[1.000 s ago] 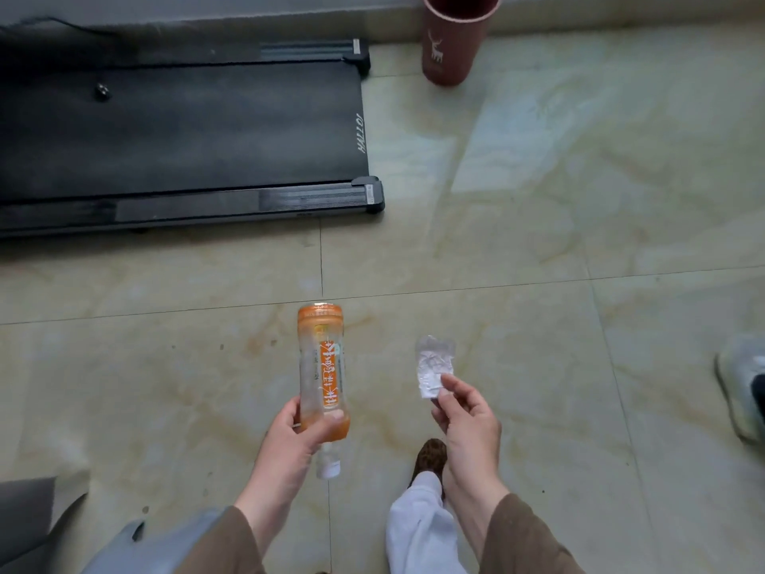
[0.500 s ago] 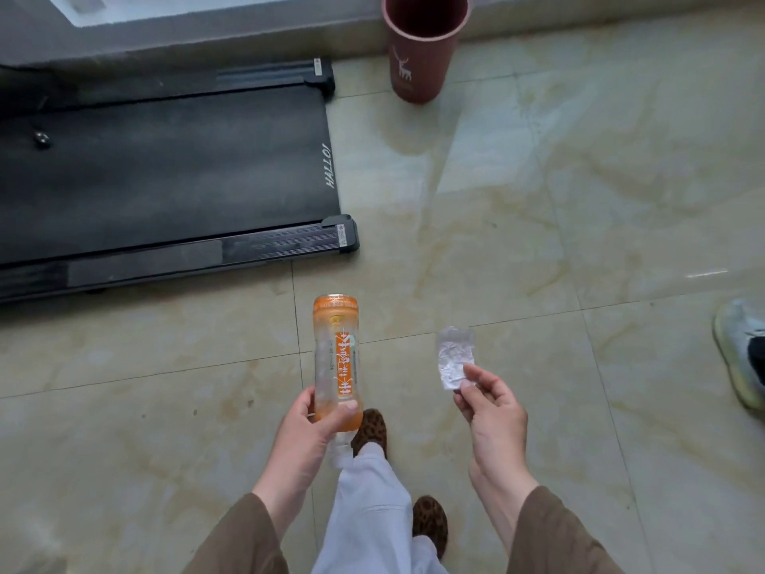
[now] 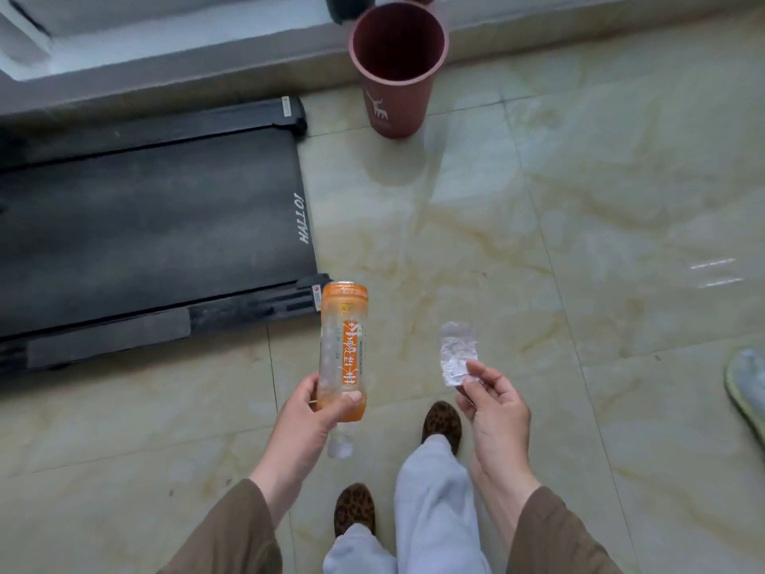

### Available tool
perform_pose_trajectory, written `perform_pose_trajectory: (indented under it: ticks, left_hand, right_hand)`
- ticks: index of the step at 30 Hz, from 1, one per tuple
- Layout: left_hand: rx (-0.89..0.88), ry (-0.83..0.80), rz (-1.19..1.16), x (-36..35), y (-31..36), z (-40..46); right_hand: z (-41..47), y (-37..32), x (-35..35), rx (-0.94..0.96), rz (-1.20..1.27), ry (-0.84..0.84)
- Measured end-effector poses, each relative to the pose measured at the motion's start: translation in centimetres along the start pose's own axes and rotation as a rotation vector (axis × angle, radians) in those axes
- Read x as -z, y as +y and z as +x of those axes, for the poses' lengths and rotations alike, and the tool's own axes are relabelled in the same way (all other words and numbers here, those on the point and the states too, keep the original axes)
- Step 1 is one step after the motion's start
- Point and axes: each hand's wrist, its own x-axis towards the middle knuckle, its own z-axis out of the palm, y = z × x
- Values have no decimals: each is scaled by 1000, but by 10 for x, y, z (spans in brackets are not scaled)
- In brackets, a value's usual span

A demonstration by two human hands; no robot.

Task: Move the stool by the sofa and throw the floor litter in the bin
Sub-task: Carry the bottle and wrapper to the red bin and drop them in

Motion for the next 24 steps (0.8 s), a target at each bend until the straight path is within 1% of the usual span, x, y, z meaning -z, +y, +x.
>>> perform_pose_trajectory:
  ticks: [6,10,15,19,24]
  left_hand:
    - [-7,35,-17,-25,63,51]
    - [-7,43,-49,-35,96,80]
    - [1,33,-57,-39,140,120]
    - [3,19,-9,-39,178,156]
    - [-6,2,-9,-45,234,187]
  right_hand:
    - [61,-61,-31,-14,-43,-29]
    - [90,-88,-56,-13,-67,-51]
    - [119,-120,-94,-14,-92,-51]
    - [143,-151,-127,9,-102,-46]
    - [173,-187,-167,14,-56,-45]
